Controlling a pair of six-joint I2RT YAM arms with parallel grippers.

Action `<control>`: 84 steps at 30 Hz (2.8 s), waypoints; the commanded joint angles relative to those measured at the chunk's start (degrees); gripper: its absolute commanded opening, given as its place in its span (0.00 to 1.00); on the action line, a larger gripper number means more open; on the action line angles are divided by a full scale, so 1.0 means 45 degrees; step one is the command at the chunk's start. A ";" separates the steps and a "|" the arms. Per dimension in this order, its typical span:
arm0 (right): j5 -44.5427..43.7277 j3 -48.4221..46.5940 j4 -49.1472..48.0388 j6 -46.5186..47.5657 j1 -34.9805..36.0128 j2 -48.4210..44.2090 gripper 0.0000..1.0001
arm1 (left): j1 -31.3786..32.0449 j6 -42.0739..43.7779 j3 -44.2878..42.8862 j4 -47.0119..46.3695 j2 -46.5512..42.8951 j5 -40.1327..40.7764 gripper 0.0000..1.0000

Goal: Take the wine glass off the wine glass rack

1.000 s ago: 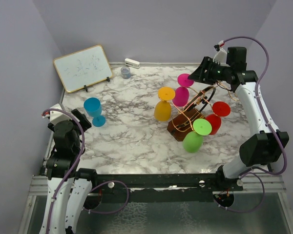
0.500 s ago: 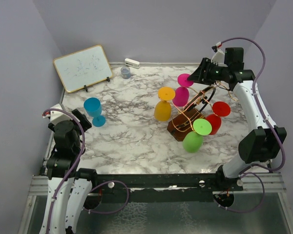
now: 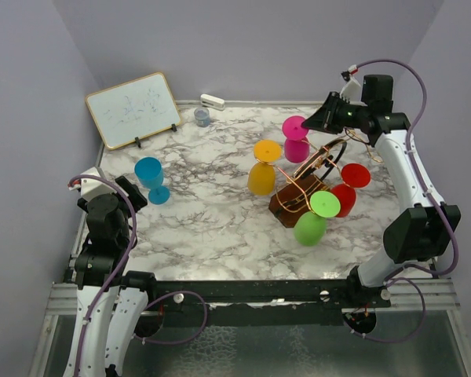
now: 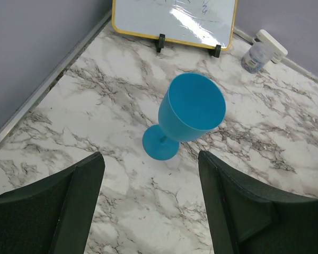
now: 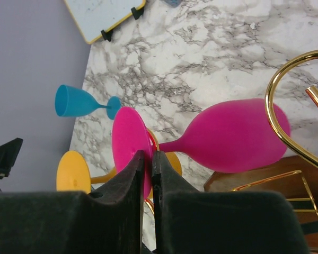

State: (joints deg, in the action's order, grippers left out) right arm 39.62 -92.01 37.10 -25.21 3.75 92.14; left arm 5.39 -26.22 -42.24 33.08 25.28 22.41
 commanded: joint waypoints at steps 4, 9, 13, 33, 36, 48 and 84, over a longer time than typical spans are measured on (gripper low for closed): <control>0.0510 0.0375 -0.0865 -0.0668 -0.0032 -0.0627 0.02 | 0.0086 0.0073 0.0148 -0.0161 -0.0036 -0.0147 0.74; 0.1137 0.0594 -0.1613 -0.1675 -0.0032 -0.0801 0.01 | 0.0082 0.0048 0.0148 -0.0159 -0.0033 -0.0137 0.74; 0.1618 0.0693 -0.2155 -0.2286 -0.0032 -0.0654 0.01 | 0.0080 0.0052 0.0147 -0.0152 -0.0032 -0.0137 0.74; 0.2781 0.1666 -0.3584 -0.3539 -0.0032 -0.1027 0.01 | 0.0082 0.0064 0.0168 -0.0168 -0.0027 -0.0137 0.74; 0.2436 0.1614 -0.3033 -0.3219 -0.0032 -0.1250 0.01 | 0.0082 0.0064 0.0168 -0.0178 -0.0031 -0.0137 0.74; -0.0386 0.1666 -0.1652 -0.2423 -0.0168 -0.2517 0.01 | 0.0105 0.0049 0.0168 -0.0166 -0.0061 -0.0140 0.74; -0.6479 0.0609 -0.6102 0.6520 1.0479 -0.4225 0.01 | 0.0131 0.0039 0.0169 -0.0326 0.0171 -0.0396 0.74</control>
State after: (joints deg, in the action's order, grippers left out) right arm 28.51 -92.07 8.97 -16.73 35.48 82.35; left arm 5.76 -26.24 -41.69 33.01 25.34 21.63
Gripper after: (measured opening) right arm 0.016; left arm 0.739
